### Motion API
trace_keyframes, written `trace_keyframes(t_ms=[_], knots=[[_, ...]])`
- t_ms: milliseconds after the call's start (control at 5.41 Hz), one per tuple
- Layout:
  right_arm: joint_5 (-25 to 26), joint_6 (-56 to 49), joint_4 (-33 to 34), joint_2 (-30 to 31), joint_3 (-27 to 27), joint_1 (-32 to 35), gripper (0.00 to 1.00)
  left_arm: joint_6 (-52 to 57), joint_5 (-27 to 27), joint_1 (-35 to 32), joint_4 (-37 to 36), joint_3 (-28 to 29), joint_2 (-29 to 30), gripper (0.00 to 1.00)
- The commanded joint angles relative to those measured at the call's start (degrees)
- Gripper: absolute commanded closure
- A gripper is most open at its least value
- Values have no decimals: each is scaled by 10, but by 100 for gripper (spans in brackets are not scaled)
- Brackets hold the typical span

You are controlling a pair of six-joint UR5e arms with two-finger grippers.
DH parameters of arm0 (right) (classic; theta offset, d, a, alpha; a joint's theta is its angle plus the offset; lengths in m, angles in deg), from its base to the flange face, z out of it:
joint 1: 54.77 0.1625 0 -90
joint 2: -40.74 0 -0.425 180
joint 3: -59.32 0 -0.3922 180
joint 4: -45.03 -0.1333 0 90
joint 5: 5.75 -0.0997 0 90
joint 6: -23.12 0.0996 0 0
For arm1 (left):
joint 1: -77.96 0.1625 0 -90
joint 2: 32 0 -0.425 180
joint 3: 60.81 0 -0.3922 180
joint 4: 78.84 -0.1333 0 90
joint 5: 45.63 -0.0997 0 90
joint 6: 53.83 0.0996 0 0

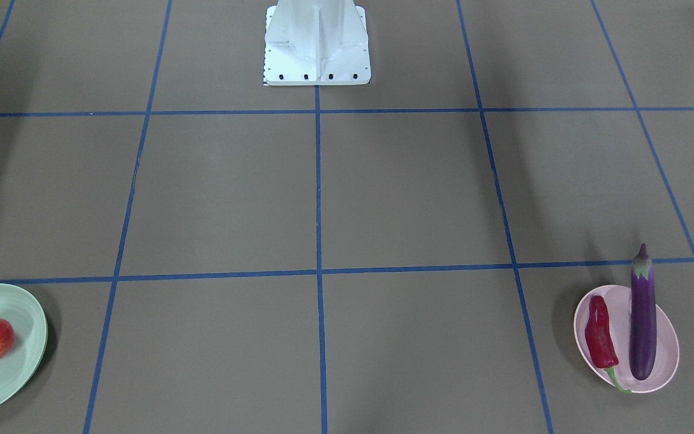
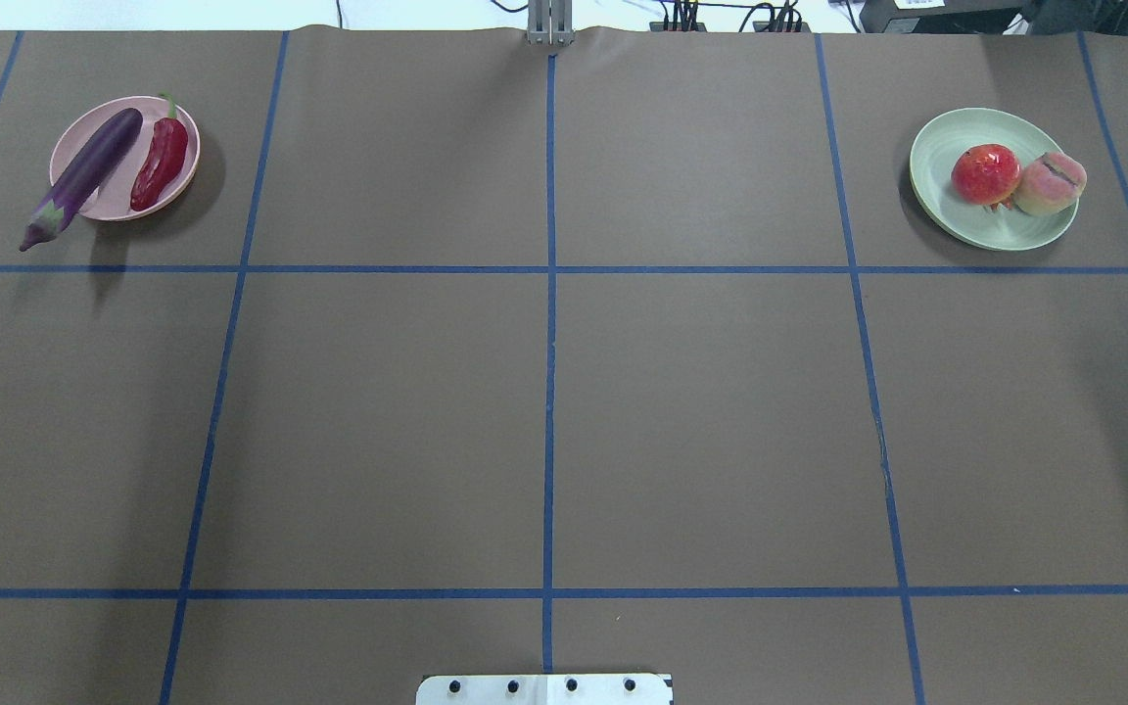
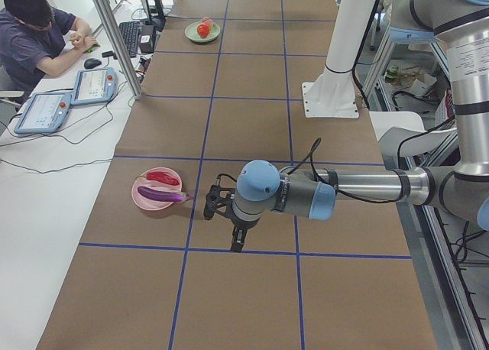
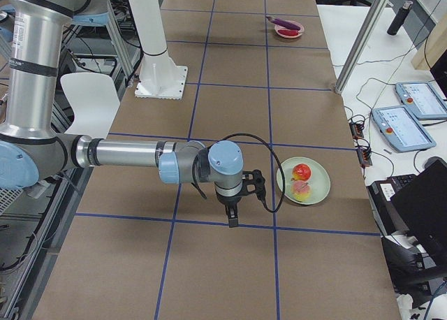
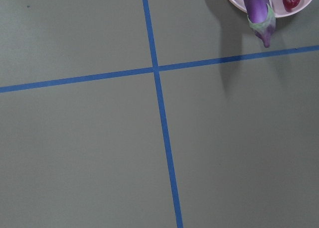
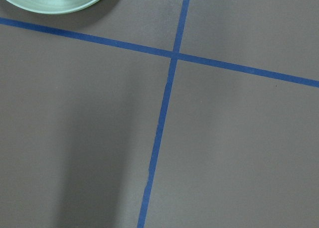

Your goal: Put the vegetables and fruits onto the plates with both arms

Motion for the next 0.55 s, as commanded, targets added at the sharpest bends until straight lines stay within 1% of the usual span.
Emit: trace_keyframes(t_ms=[0, 370], knots=[[0, 0, 1, 1, 0, 0, 0, 0, 1, 0, 0, 0, 0, 0], [0, 0, 1, 4, 0, 0, 0, 0, 1, 0, 0, -1, 0, 0]])
